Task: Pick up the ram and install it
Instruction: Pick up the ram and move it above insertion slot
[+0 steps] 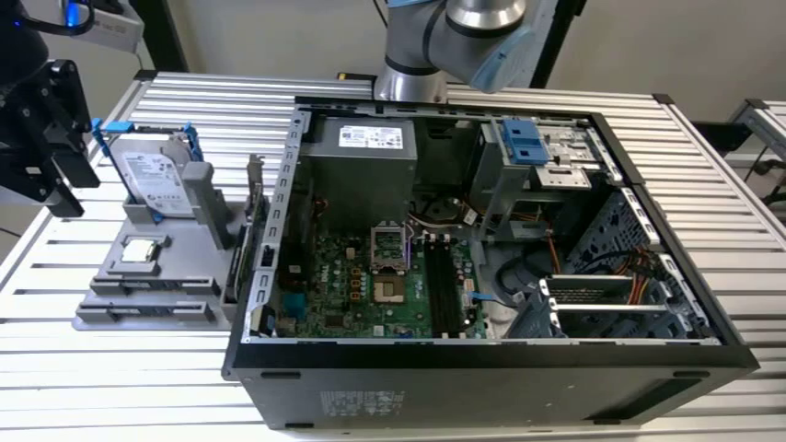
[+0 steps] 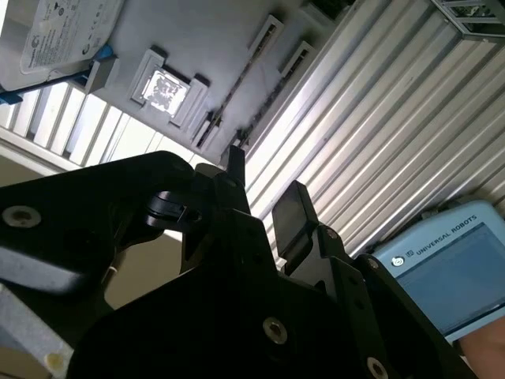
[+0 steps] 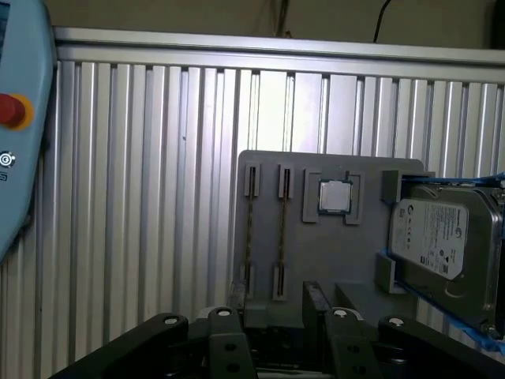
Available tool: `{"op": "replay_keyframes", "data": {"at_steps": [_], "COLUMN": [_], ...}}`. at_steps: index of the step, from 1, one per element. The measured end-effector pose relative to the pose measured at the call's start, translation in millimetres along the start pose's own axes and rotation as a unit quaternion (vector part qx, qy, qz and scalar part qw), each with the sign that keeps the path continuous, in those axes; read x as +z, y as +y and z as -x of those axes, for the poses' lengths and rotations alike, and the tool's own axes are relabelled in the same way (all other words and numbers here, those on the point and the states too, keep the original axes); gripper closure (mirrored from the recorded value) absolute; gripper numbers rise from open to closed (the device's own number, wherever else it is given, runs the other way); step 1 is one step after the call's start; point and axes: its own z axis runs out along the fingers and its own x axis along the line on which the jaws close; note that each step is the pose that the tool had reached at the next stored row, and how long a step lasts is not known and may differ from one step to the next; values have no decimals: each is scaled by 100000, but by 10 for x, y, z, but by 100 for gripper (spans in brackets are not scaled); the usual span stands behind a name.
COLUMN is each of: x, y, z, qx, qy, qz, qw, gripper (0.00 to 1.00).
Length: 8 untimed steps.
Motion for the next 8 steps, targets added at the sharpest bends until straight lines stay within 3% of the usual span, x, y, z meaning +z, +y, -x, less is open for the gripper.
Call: {"op": "replay_keyframes", "data": {"at_steps": [8], "x": [43], "y": [-1], "z": [0], "qx": [61], "qy": [35], "qz": [-5], "qw": [100000], "gripper": [0]}}
